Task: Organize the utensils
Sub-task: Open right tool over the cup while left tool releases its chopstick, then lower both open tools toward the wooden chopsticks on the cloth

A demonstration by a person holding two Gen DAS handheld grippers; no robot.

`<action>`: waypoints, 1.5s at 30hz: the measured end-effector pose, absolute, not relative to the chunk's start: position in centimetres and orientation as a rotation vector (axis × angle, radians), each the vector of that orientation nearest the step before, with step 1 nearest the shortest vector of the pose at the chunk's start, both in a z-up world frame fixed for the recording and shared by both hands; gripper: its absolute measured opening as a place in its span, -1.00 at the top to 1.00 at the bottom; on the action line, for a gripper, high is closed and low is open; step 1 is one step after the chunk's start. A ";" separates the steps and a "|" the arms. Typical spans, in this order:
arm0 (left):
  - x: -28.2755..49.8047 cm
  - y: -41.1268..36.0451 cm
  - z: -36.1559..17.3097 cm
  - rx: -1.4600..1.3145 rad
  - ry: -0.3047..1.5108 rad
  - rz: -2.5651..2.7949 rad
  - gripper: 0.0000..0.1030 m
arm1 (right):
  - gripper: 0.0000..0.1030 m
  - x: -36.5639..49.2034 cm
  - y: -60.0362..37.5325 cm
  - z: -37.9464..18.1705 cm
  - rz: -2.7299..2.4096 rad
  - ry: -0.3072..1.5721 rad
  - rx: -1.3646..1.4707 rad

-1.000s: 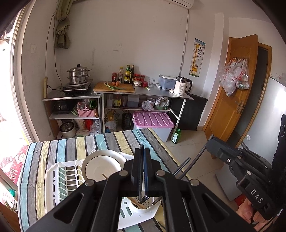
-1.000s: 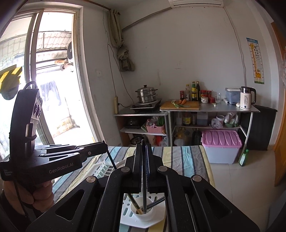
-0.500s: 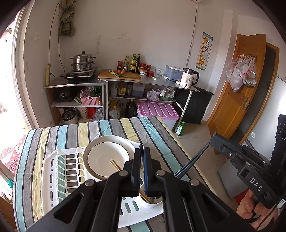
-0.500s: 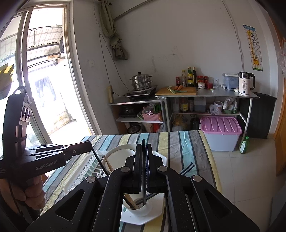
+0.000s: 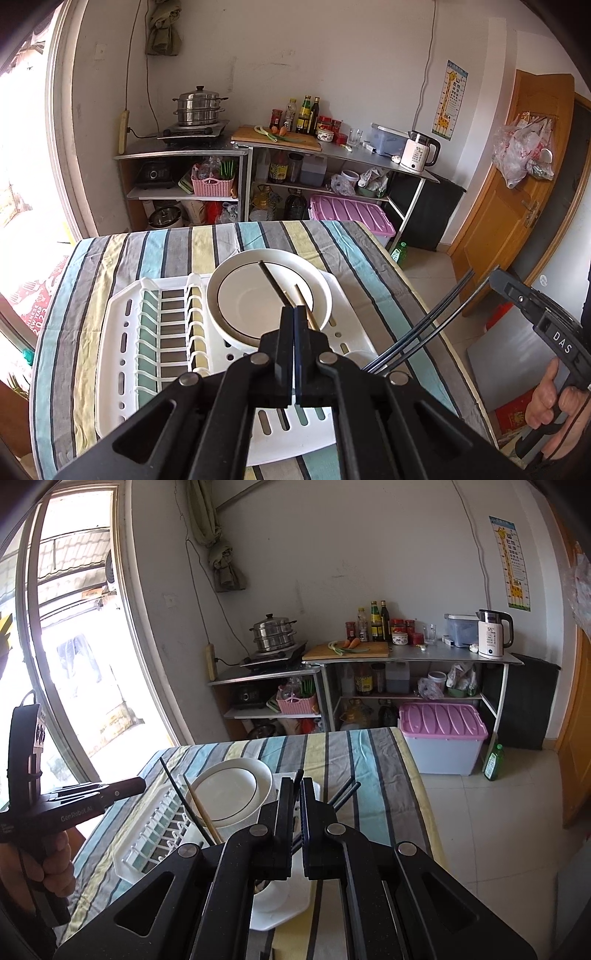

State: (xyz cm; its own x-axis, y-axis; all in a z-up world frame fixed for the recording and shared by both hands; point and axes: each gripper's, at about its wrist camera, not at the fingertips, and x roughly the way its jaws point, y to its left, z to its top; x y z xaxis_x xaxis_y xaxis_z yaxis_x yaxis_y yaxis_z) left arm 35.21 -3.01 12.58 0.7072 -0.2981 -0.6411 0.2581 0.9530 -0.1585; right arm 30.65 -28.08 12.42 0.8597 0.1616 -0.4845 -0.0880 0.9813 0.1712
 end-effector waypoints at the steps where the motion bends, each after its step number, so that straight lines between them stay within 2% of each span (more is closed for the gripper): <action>1: 35.1 -2.9 12.5 -0.060 0.717 -0.307 1.00 | 0.94 30.6 -28.1 12.4 0.135 0.523 0.144; 5: 34.2 -2.1 12.7 -0.072 0.690 -0.301 1.00 | 0.89 29.8 -28.3 12.5 0.133 0.523 0.131; 7: 33.5 -1.9 12.8 -0.073 0.676 -0.296 1.00 | 0.72 29.3 -28.5 12.6 0.136 0.515 0.130; 8: 33.1 -1.8 12.8 -0.071 0.669 -0.295 1.00 | 0.71 29.1 -28.6 12.6 0.137 0.513 0.134; 19: 27.3 -1.2 12.2 -0.037 0.618 -0.280 0.96 | 0.71 23.4 -28.5 12.3 0.171 0.474 0.134; 24: 23.4 -1.6 9.8 0.001 0.636 -0.308 0.85 | 0.71 20.0 -27.7 10.8 0.208 0.483 0.122; 32: 18.1 -1.8 6.0 0.001 0.682 -0.327 0.84 | 0.71 15.6 -26.8 7.6 0.238 0.527 0.092; 45: 14.8 -3.7 3.4 -0.049 0.748 -0.377 0.84 | 0.71 14.5 -26.9 3.8 0.270 0.632 0.061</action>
